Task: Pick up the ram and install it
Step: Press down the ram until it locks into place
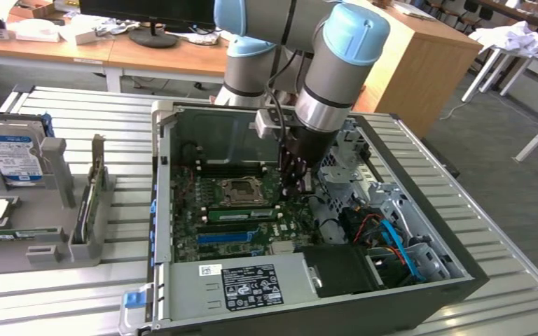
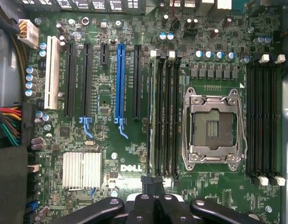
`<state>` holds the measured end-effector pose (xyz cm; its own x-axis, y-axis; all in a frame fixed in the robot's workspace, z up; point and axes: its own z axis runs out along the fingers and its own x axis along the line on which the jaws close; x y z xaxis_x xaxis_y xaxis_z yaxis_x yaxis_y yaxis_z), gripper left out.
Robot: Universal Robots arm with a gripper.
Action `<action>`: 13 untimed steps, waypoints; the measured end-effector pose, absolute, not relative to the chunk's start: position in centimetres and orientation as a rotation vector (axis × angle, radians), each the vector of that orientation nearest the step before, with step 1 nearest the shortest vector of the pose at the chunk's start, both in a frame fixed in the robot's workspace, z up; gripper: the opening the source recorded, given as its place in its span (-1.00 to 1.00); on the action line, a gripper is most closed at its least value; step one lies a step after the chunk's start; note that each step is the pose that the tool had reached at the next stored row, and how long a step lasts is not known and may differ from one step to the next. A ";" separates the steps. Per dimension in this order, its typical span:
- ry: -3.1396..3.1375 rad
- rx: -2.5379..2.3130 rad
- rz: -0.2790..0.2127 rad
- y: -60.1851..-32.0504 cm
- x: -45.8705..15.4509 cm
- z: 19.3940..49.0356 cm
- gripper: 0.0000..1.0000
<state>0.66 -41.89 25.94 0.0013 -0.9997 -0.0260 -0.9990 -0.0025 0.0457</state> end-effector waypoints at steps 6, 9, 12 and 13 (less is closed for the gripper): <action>-2.209 2.213 -0.079 -41.9 0.7 25.7 -0.79; -2.209 2.213 -0.079 -41.9 0.7 25.4 -0.79; -2.209 2.213 -0.079 -41.9 0.7 25.0 -0.79; -2.209 2.213 -0.079 -41.9 0.7 24.8 -0.79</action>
<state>0.66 -41.89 24.83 0.0013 -0.9997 -0.0260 -0.9990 -0.0025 0.0456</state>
